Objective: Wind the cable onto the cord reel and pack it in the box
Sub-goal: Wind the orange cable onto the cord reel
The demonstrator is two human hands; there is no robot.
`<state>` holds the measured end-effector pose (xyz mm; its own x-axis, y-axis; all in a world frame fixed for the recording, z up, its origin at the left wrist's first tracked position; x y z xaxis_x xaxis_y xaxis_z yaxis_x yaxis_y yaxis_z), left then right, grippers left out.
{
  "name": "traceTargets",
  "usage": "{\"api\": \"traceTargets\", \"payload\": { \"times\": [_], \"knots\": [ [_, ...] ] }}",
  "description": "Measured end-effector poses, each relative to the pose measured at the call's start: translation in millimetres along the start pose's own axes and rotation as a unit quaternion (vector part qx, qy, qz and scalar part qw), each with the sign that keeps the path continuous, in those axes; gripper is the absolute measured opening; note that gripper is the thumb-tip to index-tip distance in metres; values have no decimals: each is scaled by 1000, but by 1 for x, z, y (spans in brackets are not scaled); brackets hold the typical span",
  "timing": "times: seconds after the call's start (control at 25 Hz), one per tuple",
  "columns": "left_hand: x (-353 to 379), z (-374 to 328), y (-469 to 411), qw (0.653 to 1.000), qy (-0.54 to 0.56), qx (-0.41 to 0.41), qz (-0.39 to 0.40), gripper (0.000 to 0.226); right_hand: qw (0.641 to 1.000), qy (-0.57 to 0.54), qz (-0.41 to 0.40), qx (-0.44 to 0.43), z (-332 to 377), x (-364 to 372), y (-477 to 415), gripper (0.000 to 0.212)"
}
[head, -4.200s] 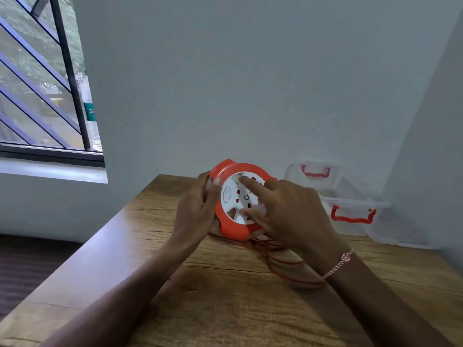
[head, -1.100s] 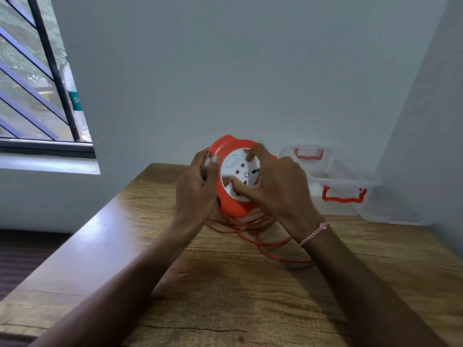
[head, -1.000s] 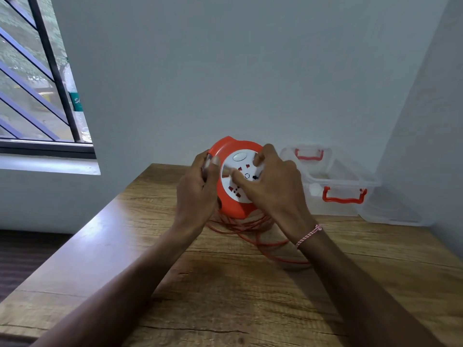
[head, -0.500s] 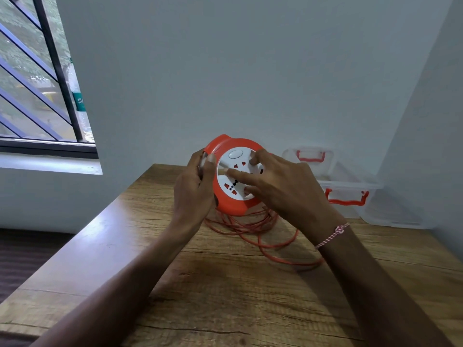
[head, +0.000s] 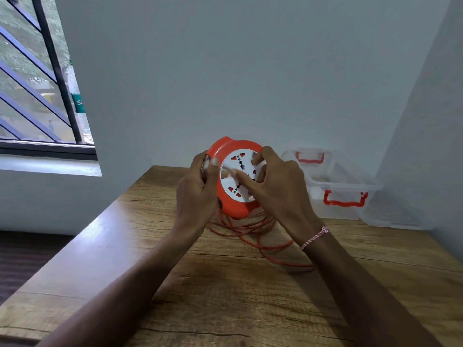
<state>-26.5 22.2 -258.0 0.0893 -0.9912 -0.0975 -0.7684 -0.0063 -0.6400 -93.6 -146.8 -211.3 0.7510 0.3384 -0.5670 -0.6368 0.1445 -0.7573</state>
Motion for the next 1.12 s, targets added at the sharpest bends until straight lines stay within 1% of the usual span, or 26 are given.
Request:
{"api": "traceTargets", "payload": {
  "times": [0.08, 0.16, 0.24, 0.36, 0.44, 0.48, 0.6, 0.68, 0.72, 0.8, 0.88, 0.92, 0.96, 1.04, 1.12],
  "knots": [
    [-2, 4, -4, 1000, 4, -13, -1, 26, 991, 70, -13, -110, 9, -6, 4, 44],
    [-4, 6, -6, 1000, 15, -22, 2, 30, 970, 129, 12, -206, 17, -7, 8, 44],
    [-7, 5, -7, 1000, 19, -19, 4, 31, 950, 181, 49, -249, 21, -3, 11, 50],
    [-7, 5, -6, 1000, 8, -8, -2, 27, 924, 256, 71, -274, 24, 4, 11, 57],
    [-7, 5, -6, 1000, 5, -4, -6, 27, 918, 273, 66, -281, 26, 3, 9, 60],
    [-8, 4, -6, 1000, 3, 1, -8, 28, 920, 267, 56, -280, 27, 1, 8, 59],
    [-8, 0, -6, 1000, 6, 22, -11, 26, 942, 228, 13, -246, 28, -6, 5, 59],
    [-8, -4, -4, 999, -6, 38, -21, 23, 963, 188, 0, -191, 27, -6, 3, 64],
    [-8, -6, -3, 999, -17, 45, -21, 25, 975, 160, -6, -155, 25, -5, 3, 66],
    [-6, -7, -2, 998, -29, 49, -16, 36, 995, 81, -8, -61, 17, -1, 1, 67],
    [-5, -4, -2, 999, -27, 41, -9, 41, 1000, 0, 10, 24, 6, 4, 0, 64],
    [-4, -2, -3, 999, -23, 35, -8, 39, 999, -14, 23, 32, 3, 5, 0, 62],
    [-5, 0, -4, 999, -16, 27, -9, 36, 999, -2, 33, 13, 3, 4, 0, 61],
    [-8, 5, -8, 1000, 2, 8, -16, 31, 995, 66, 32, -75, 7, -2, 0, 60],
    [-10, 9, -11, 1000, 17, -12, -15, 28, 978, 133, 42, -157, 11, -5, 0, 59]
  ]
}}
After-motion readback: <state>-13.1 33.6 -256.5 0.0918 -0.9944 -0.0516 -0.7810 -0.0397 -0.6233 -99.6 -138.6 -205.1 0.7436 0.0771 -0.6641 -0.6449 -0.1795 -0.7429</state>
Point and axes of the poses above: each hand's wrist, its own y-axis away from the middle knuckle, its own x-axis out of the palm, z = x × y, the point moved 7 cm from there along -y, towards the middle knuckle, and after that the axes turned 3 degrees about y, right-handed, at the moved point
